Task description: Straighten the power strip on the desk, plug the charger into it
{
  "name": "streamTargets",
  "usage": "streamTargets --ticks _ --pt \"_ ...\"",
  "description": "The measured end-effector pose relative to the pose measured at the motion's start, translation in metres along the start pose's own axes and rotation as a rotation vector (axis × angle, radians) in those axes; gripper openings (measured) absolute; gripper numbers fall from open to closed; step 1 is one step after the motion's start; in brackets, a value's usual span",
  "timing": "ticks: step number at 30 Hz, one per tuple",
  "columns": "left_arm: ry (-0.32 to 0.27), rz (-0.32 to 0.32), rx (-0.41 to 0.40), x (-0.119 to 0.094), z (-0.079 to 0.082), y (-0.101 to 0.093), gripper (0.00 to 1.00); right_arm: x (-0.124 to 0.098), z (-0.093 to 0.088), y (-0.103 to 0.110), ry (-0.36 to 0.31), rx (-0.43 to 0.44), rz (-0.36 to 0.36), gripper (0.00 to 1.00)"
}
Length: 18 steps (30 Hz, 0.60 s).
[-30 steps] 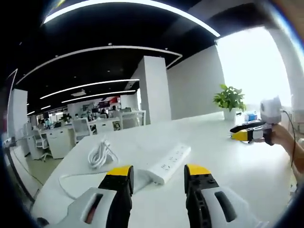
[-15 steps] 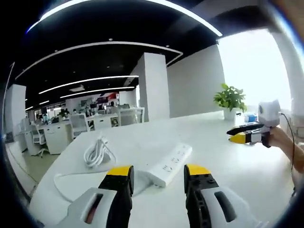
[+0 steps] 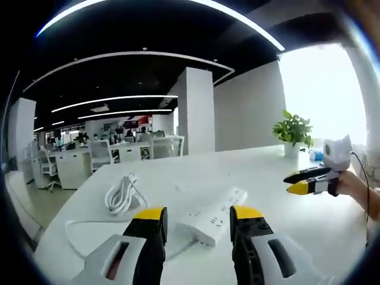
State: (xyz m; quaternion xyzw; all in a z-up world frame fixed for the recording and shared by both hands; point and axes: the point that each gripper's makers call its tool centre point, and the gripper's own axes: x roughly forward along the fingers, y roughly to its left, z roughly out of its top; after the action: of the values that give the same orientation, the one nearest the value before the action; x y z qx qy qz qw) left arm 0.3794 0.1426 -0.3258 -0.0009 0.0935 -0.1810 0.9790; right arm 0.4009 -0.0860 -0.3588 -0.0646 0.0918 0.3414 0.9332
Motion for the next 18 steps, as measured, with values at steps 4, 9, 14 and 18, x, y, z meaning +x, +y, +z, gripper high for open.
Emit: streamTargets --ticks 4,9,14,18 --pt "-0.001 -0.020 0.021 0.007 0.005 0.001 0.43 0.004 -0.001 -0.005 0.004 -0.002 0.000 0.29" --pt "-0.002 -0.030 0.019 0.015 0.010 0.005 0.43 0.009 0.001 -0.008 -0.003 0.013 0.008 0.29" --pt "-0.008 -0.049 0.021 0.020 0.008 0.005 0.43 0.016 0.001 -0.016 0.000 -0.016 0.003 0.29" --pt "-0.005 -0.070 0.023 0.027 0.002 0.004 0.43 0.021 0.005 -0.022 -0.024 -0.032 -0.008 0.29"
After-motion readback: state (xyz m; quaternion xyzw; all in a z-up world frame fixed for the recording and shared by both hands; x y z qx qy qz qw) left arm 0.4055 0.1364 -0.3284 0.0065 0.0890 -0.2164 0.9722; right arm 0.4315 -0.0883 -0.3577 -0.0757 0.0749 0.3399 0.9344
